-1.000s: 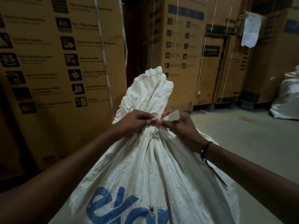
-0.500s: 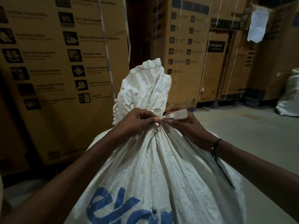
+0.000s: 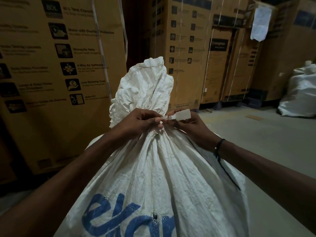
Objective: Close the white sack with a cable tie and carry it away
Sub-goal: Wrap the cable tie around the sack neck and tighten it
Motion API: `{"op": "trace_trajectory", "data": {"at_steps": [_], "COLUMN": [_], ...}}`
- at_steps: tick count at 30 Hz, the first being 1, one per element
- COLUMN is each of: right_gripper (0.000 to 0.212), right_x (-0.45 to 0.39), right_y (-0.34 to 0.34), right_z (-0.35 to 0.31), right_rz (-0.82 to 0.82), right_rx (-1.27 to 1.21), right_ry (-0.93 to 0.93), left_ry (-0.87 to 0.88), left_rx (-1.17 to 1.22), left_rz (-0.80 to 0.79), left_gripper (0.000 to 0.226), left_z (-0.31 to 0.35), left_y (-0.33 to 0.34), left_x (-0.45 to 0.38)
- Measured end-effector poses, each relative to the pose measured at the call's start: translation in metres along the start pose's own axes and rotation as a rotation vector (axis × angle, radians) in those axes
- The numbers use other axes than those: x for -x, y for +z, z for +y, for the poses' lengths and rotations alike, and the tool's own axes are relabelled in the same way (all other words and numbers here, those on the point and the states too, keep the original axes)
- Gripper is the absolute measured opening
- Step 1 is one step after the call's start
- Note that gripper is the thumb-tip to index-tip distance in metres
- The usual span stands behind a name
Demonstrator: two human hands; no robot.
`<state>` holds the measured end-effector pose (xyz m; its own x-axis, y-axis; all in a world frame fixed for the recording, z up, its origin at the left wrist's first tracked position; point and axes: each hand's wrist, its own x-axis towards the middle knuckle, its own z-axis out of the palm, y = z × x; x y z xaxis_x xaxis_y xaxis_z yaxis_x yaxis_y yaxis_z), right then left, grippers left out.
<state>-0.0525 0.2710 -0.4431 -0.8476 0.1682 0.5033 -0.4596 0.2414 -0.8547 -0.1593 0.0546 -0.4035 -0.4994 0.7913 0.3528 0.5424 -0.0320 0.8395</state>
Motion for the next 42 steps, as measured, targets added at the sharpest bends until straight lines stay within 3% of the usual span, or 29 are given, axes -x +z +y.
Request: {"op": "trace_trajectory", "data": {"at_steps": [12, 25, 34, 42], "right_gripper": [0.016, 0.018, 0.019, 0.025], "right_x": [0.002, 0.003, 0.0, -0.005], "right_y": [0.003, 0.002, -0.001, 0.0], "right_z": [0.002, -0.001, 0.001, 0.005], "right_rz": [0.056, 0.022, 0.023, -0.005], "right_rx": [-0.184, -0.087, -0.056, 0.141], "right_ry": [0.092, 0.076, 0.025, -0.086], "left_ry": [-0.061, -0.078, -0.063, -0.057], "left_rx": [0.047, -0.029, -0.16, -0.19], "left_rz": [-0.012, 0.004, 0.216, 0.161], "left_gripper": [0.023, 0.021, 0.018, 0.027], "left_z": [0.0, 0.004, 0.001, 0.005], "left_y": [-0.002, 0.002, 0.013, 0.019], "left_x": [0.001, 0.001, -0.005, -0.007]}}
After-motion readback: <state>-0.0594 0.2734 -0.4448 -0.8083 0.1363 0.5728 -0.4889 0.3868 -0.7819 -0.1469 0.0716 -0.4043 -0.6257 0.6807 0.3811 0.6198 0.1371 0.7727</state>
